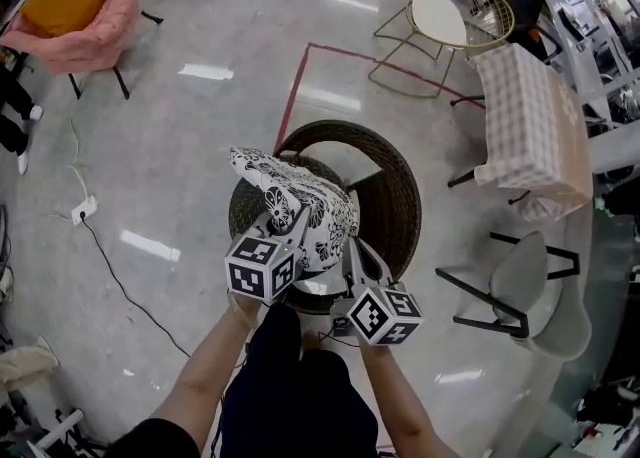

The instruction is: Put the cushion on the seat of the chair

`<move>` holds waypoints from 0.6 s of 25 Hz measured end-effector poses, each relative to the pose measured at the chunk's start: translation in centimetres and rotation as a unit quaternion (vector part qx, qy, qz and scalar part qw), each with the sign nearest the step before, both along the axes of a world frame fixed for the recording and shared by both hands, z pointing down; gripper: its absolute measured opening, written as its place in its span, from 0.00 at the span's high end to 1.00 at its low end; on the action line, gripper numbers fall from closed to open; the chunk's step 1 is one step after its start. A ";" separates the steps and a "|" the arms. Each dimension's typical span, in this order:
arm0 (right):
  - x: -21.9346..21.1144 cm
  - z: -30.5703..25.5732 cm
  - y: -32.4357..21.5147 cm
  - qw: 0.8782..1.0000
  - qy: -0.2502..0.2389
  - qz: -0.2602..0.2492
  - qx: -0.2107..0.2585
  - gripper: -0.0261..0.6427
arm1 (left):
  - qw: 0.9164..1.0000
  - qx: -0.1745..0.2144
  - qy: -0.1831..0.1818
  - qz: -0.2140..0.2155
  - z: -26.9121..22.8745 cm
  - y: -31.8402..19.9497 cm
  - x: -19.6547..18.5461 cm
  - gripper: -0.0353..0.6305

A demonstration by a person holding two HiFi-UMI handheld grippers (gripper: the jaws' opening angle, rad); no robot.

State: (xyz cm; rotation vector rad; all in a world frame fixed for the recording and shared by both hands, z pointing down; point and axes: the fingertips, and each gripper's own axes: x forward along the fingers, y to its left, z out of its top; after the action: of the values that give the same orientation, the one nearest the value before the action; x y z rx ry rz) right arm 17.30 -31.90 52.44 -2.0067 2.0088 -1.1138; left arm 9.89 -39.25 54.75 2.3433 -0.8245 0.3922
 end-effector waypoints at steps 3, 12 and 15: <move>0.9 0.7 0.3 1.000 0.012 0.007 -0.008 0.97 | 0.999 0.008 0.016 0.035 1.1 -0.5 2.3 0.91; 0.8 5.5 1.5 0.999 0.001 0.014 -0.040 0.97 | 0.995 -0.059 -0.038 0.076 15.6 2.1 2.4 0.91; 0.1 7.1 1.3 0.999 -0.002 0.008 -0.048 0.97 | 0.994 -0.078 -0.056 0.058 18.6 2.2 1.1 0.91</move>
State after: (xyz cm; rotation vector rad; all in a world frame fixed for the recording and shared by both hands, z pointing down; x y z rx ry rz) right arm 17.40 -30.63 59.51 -2.0587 1.9695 -1.2337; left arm 10.98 -37.02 73.39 2.2446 -0.6854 0.6199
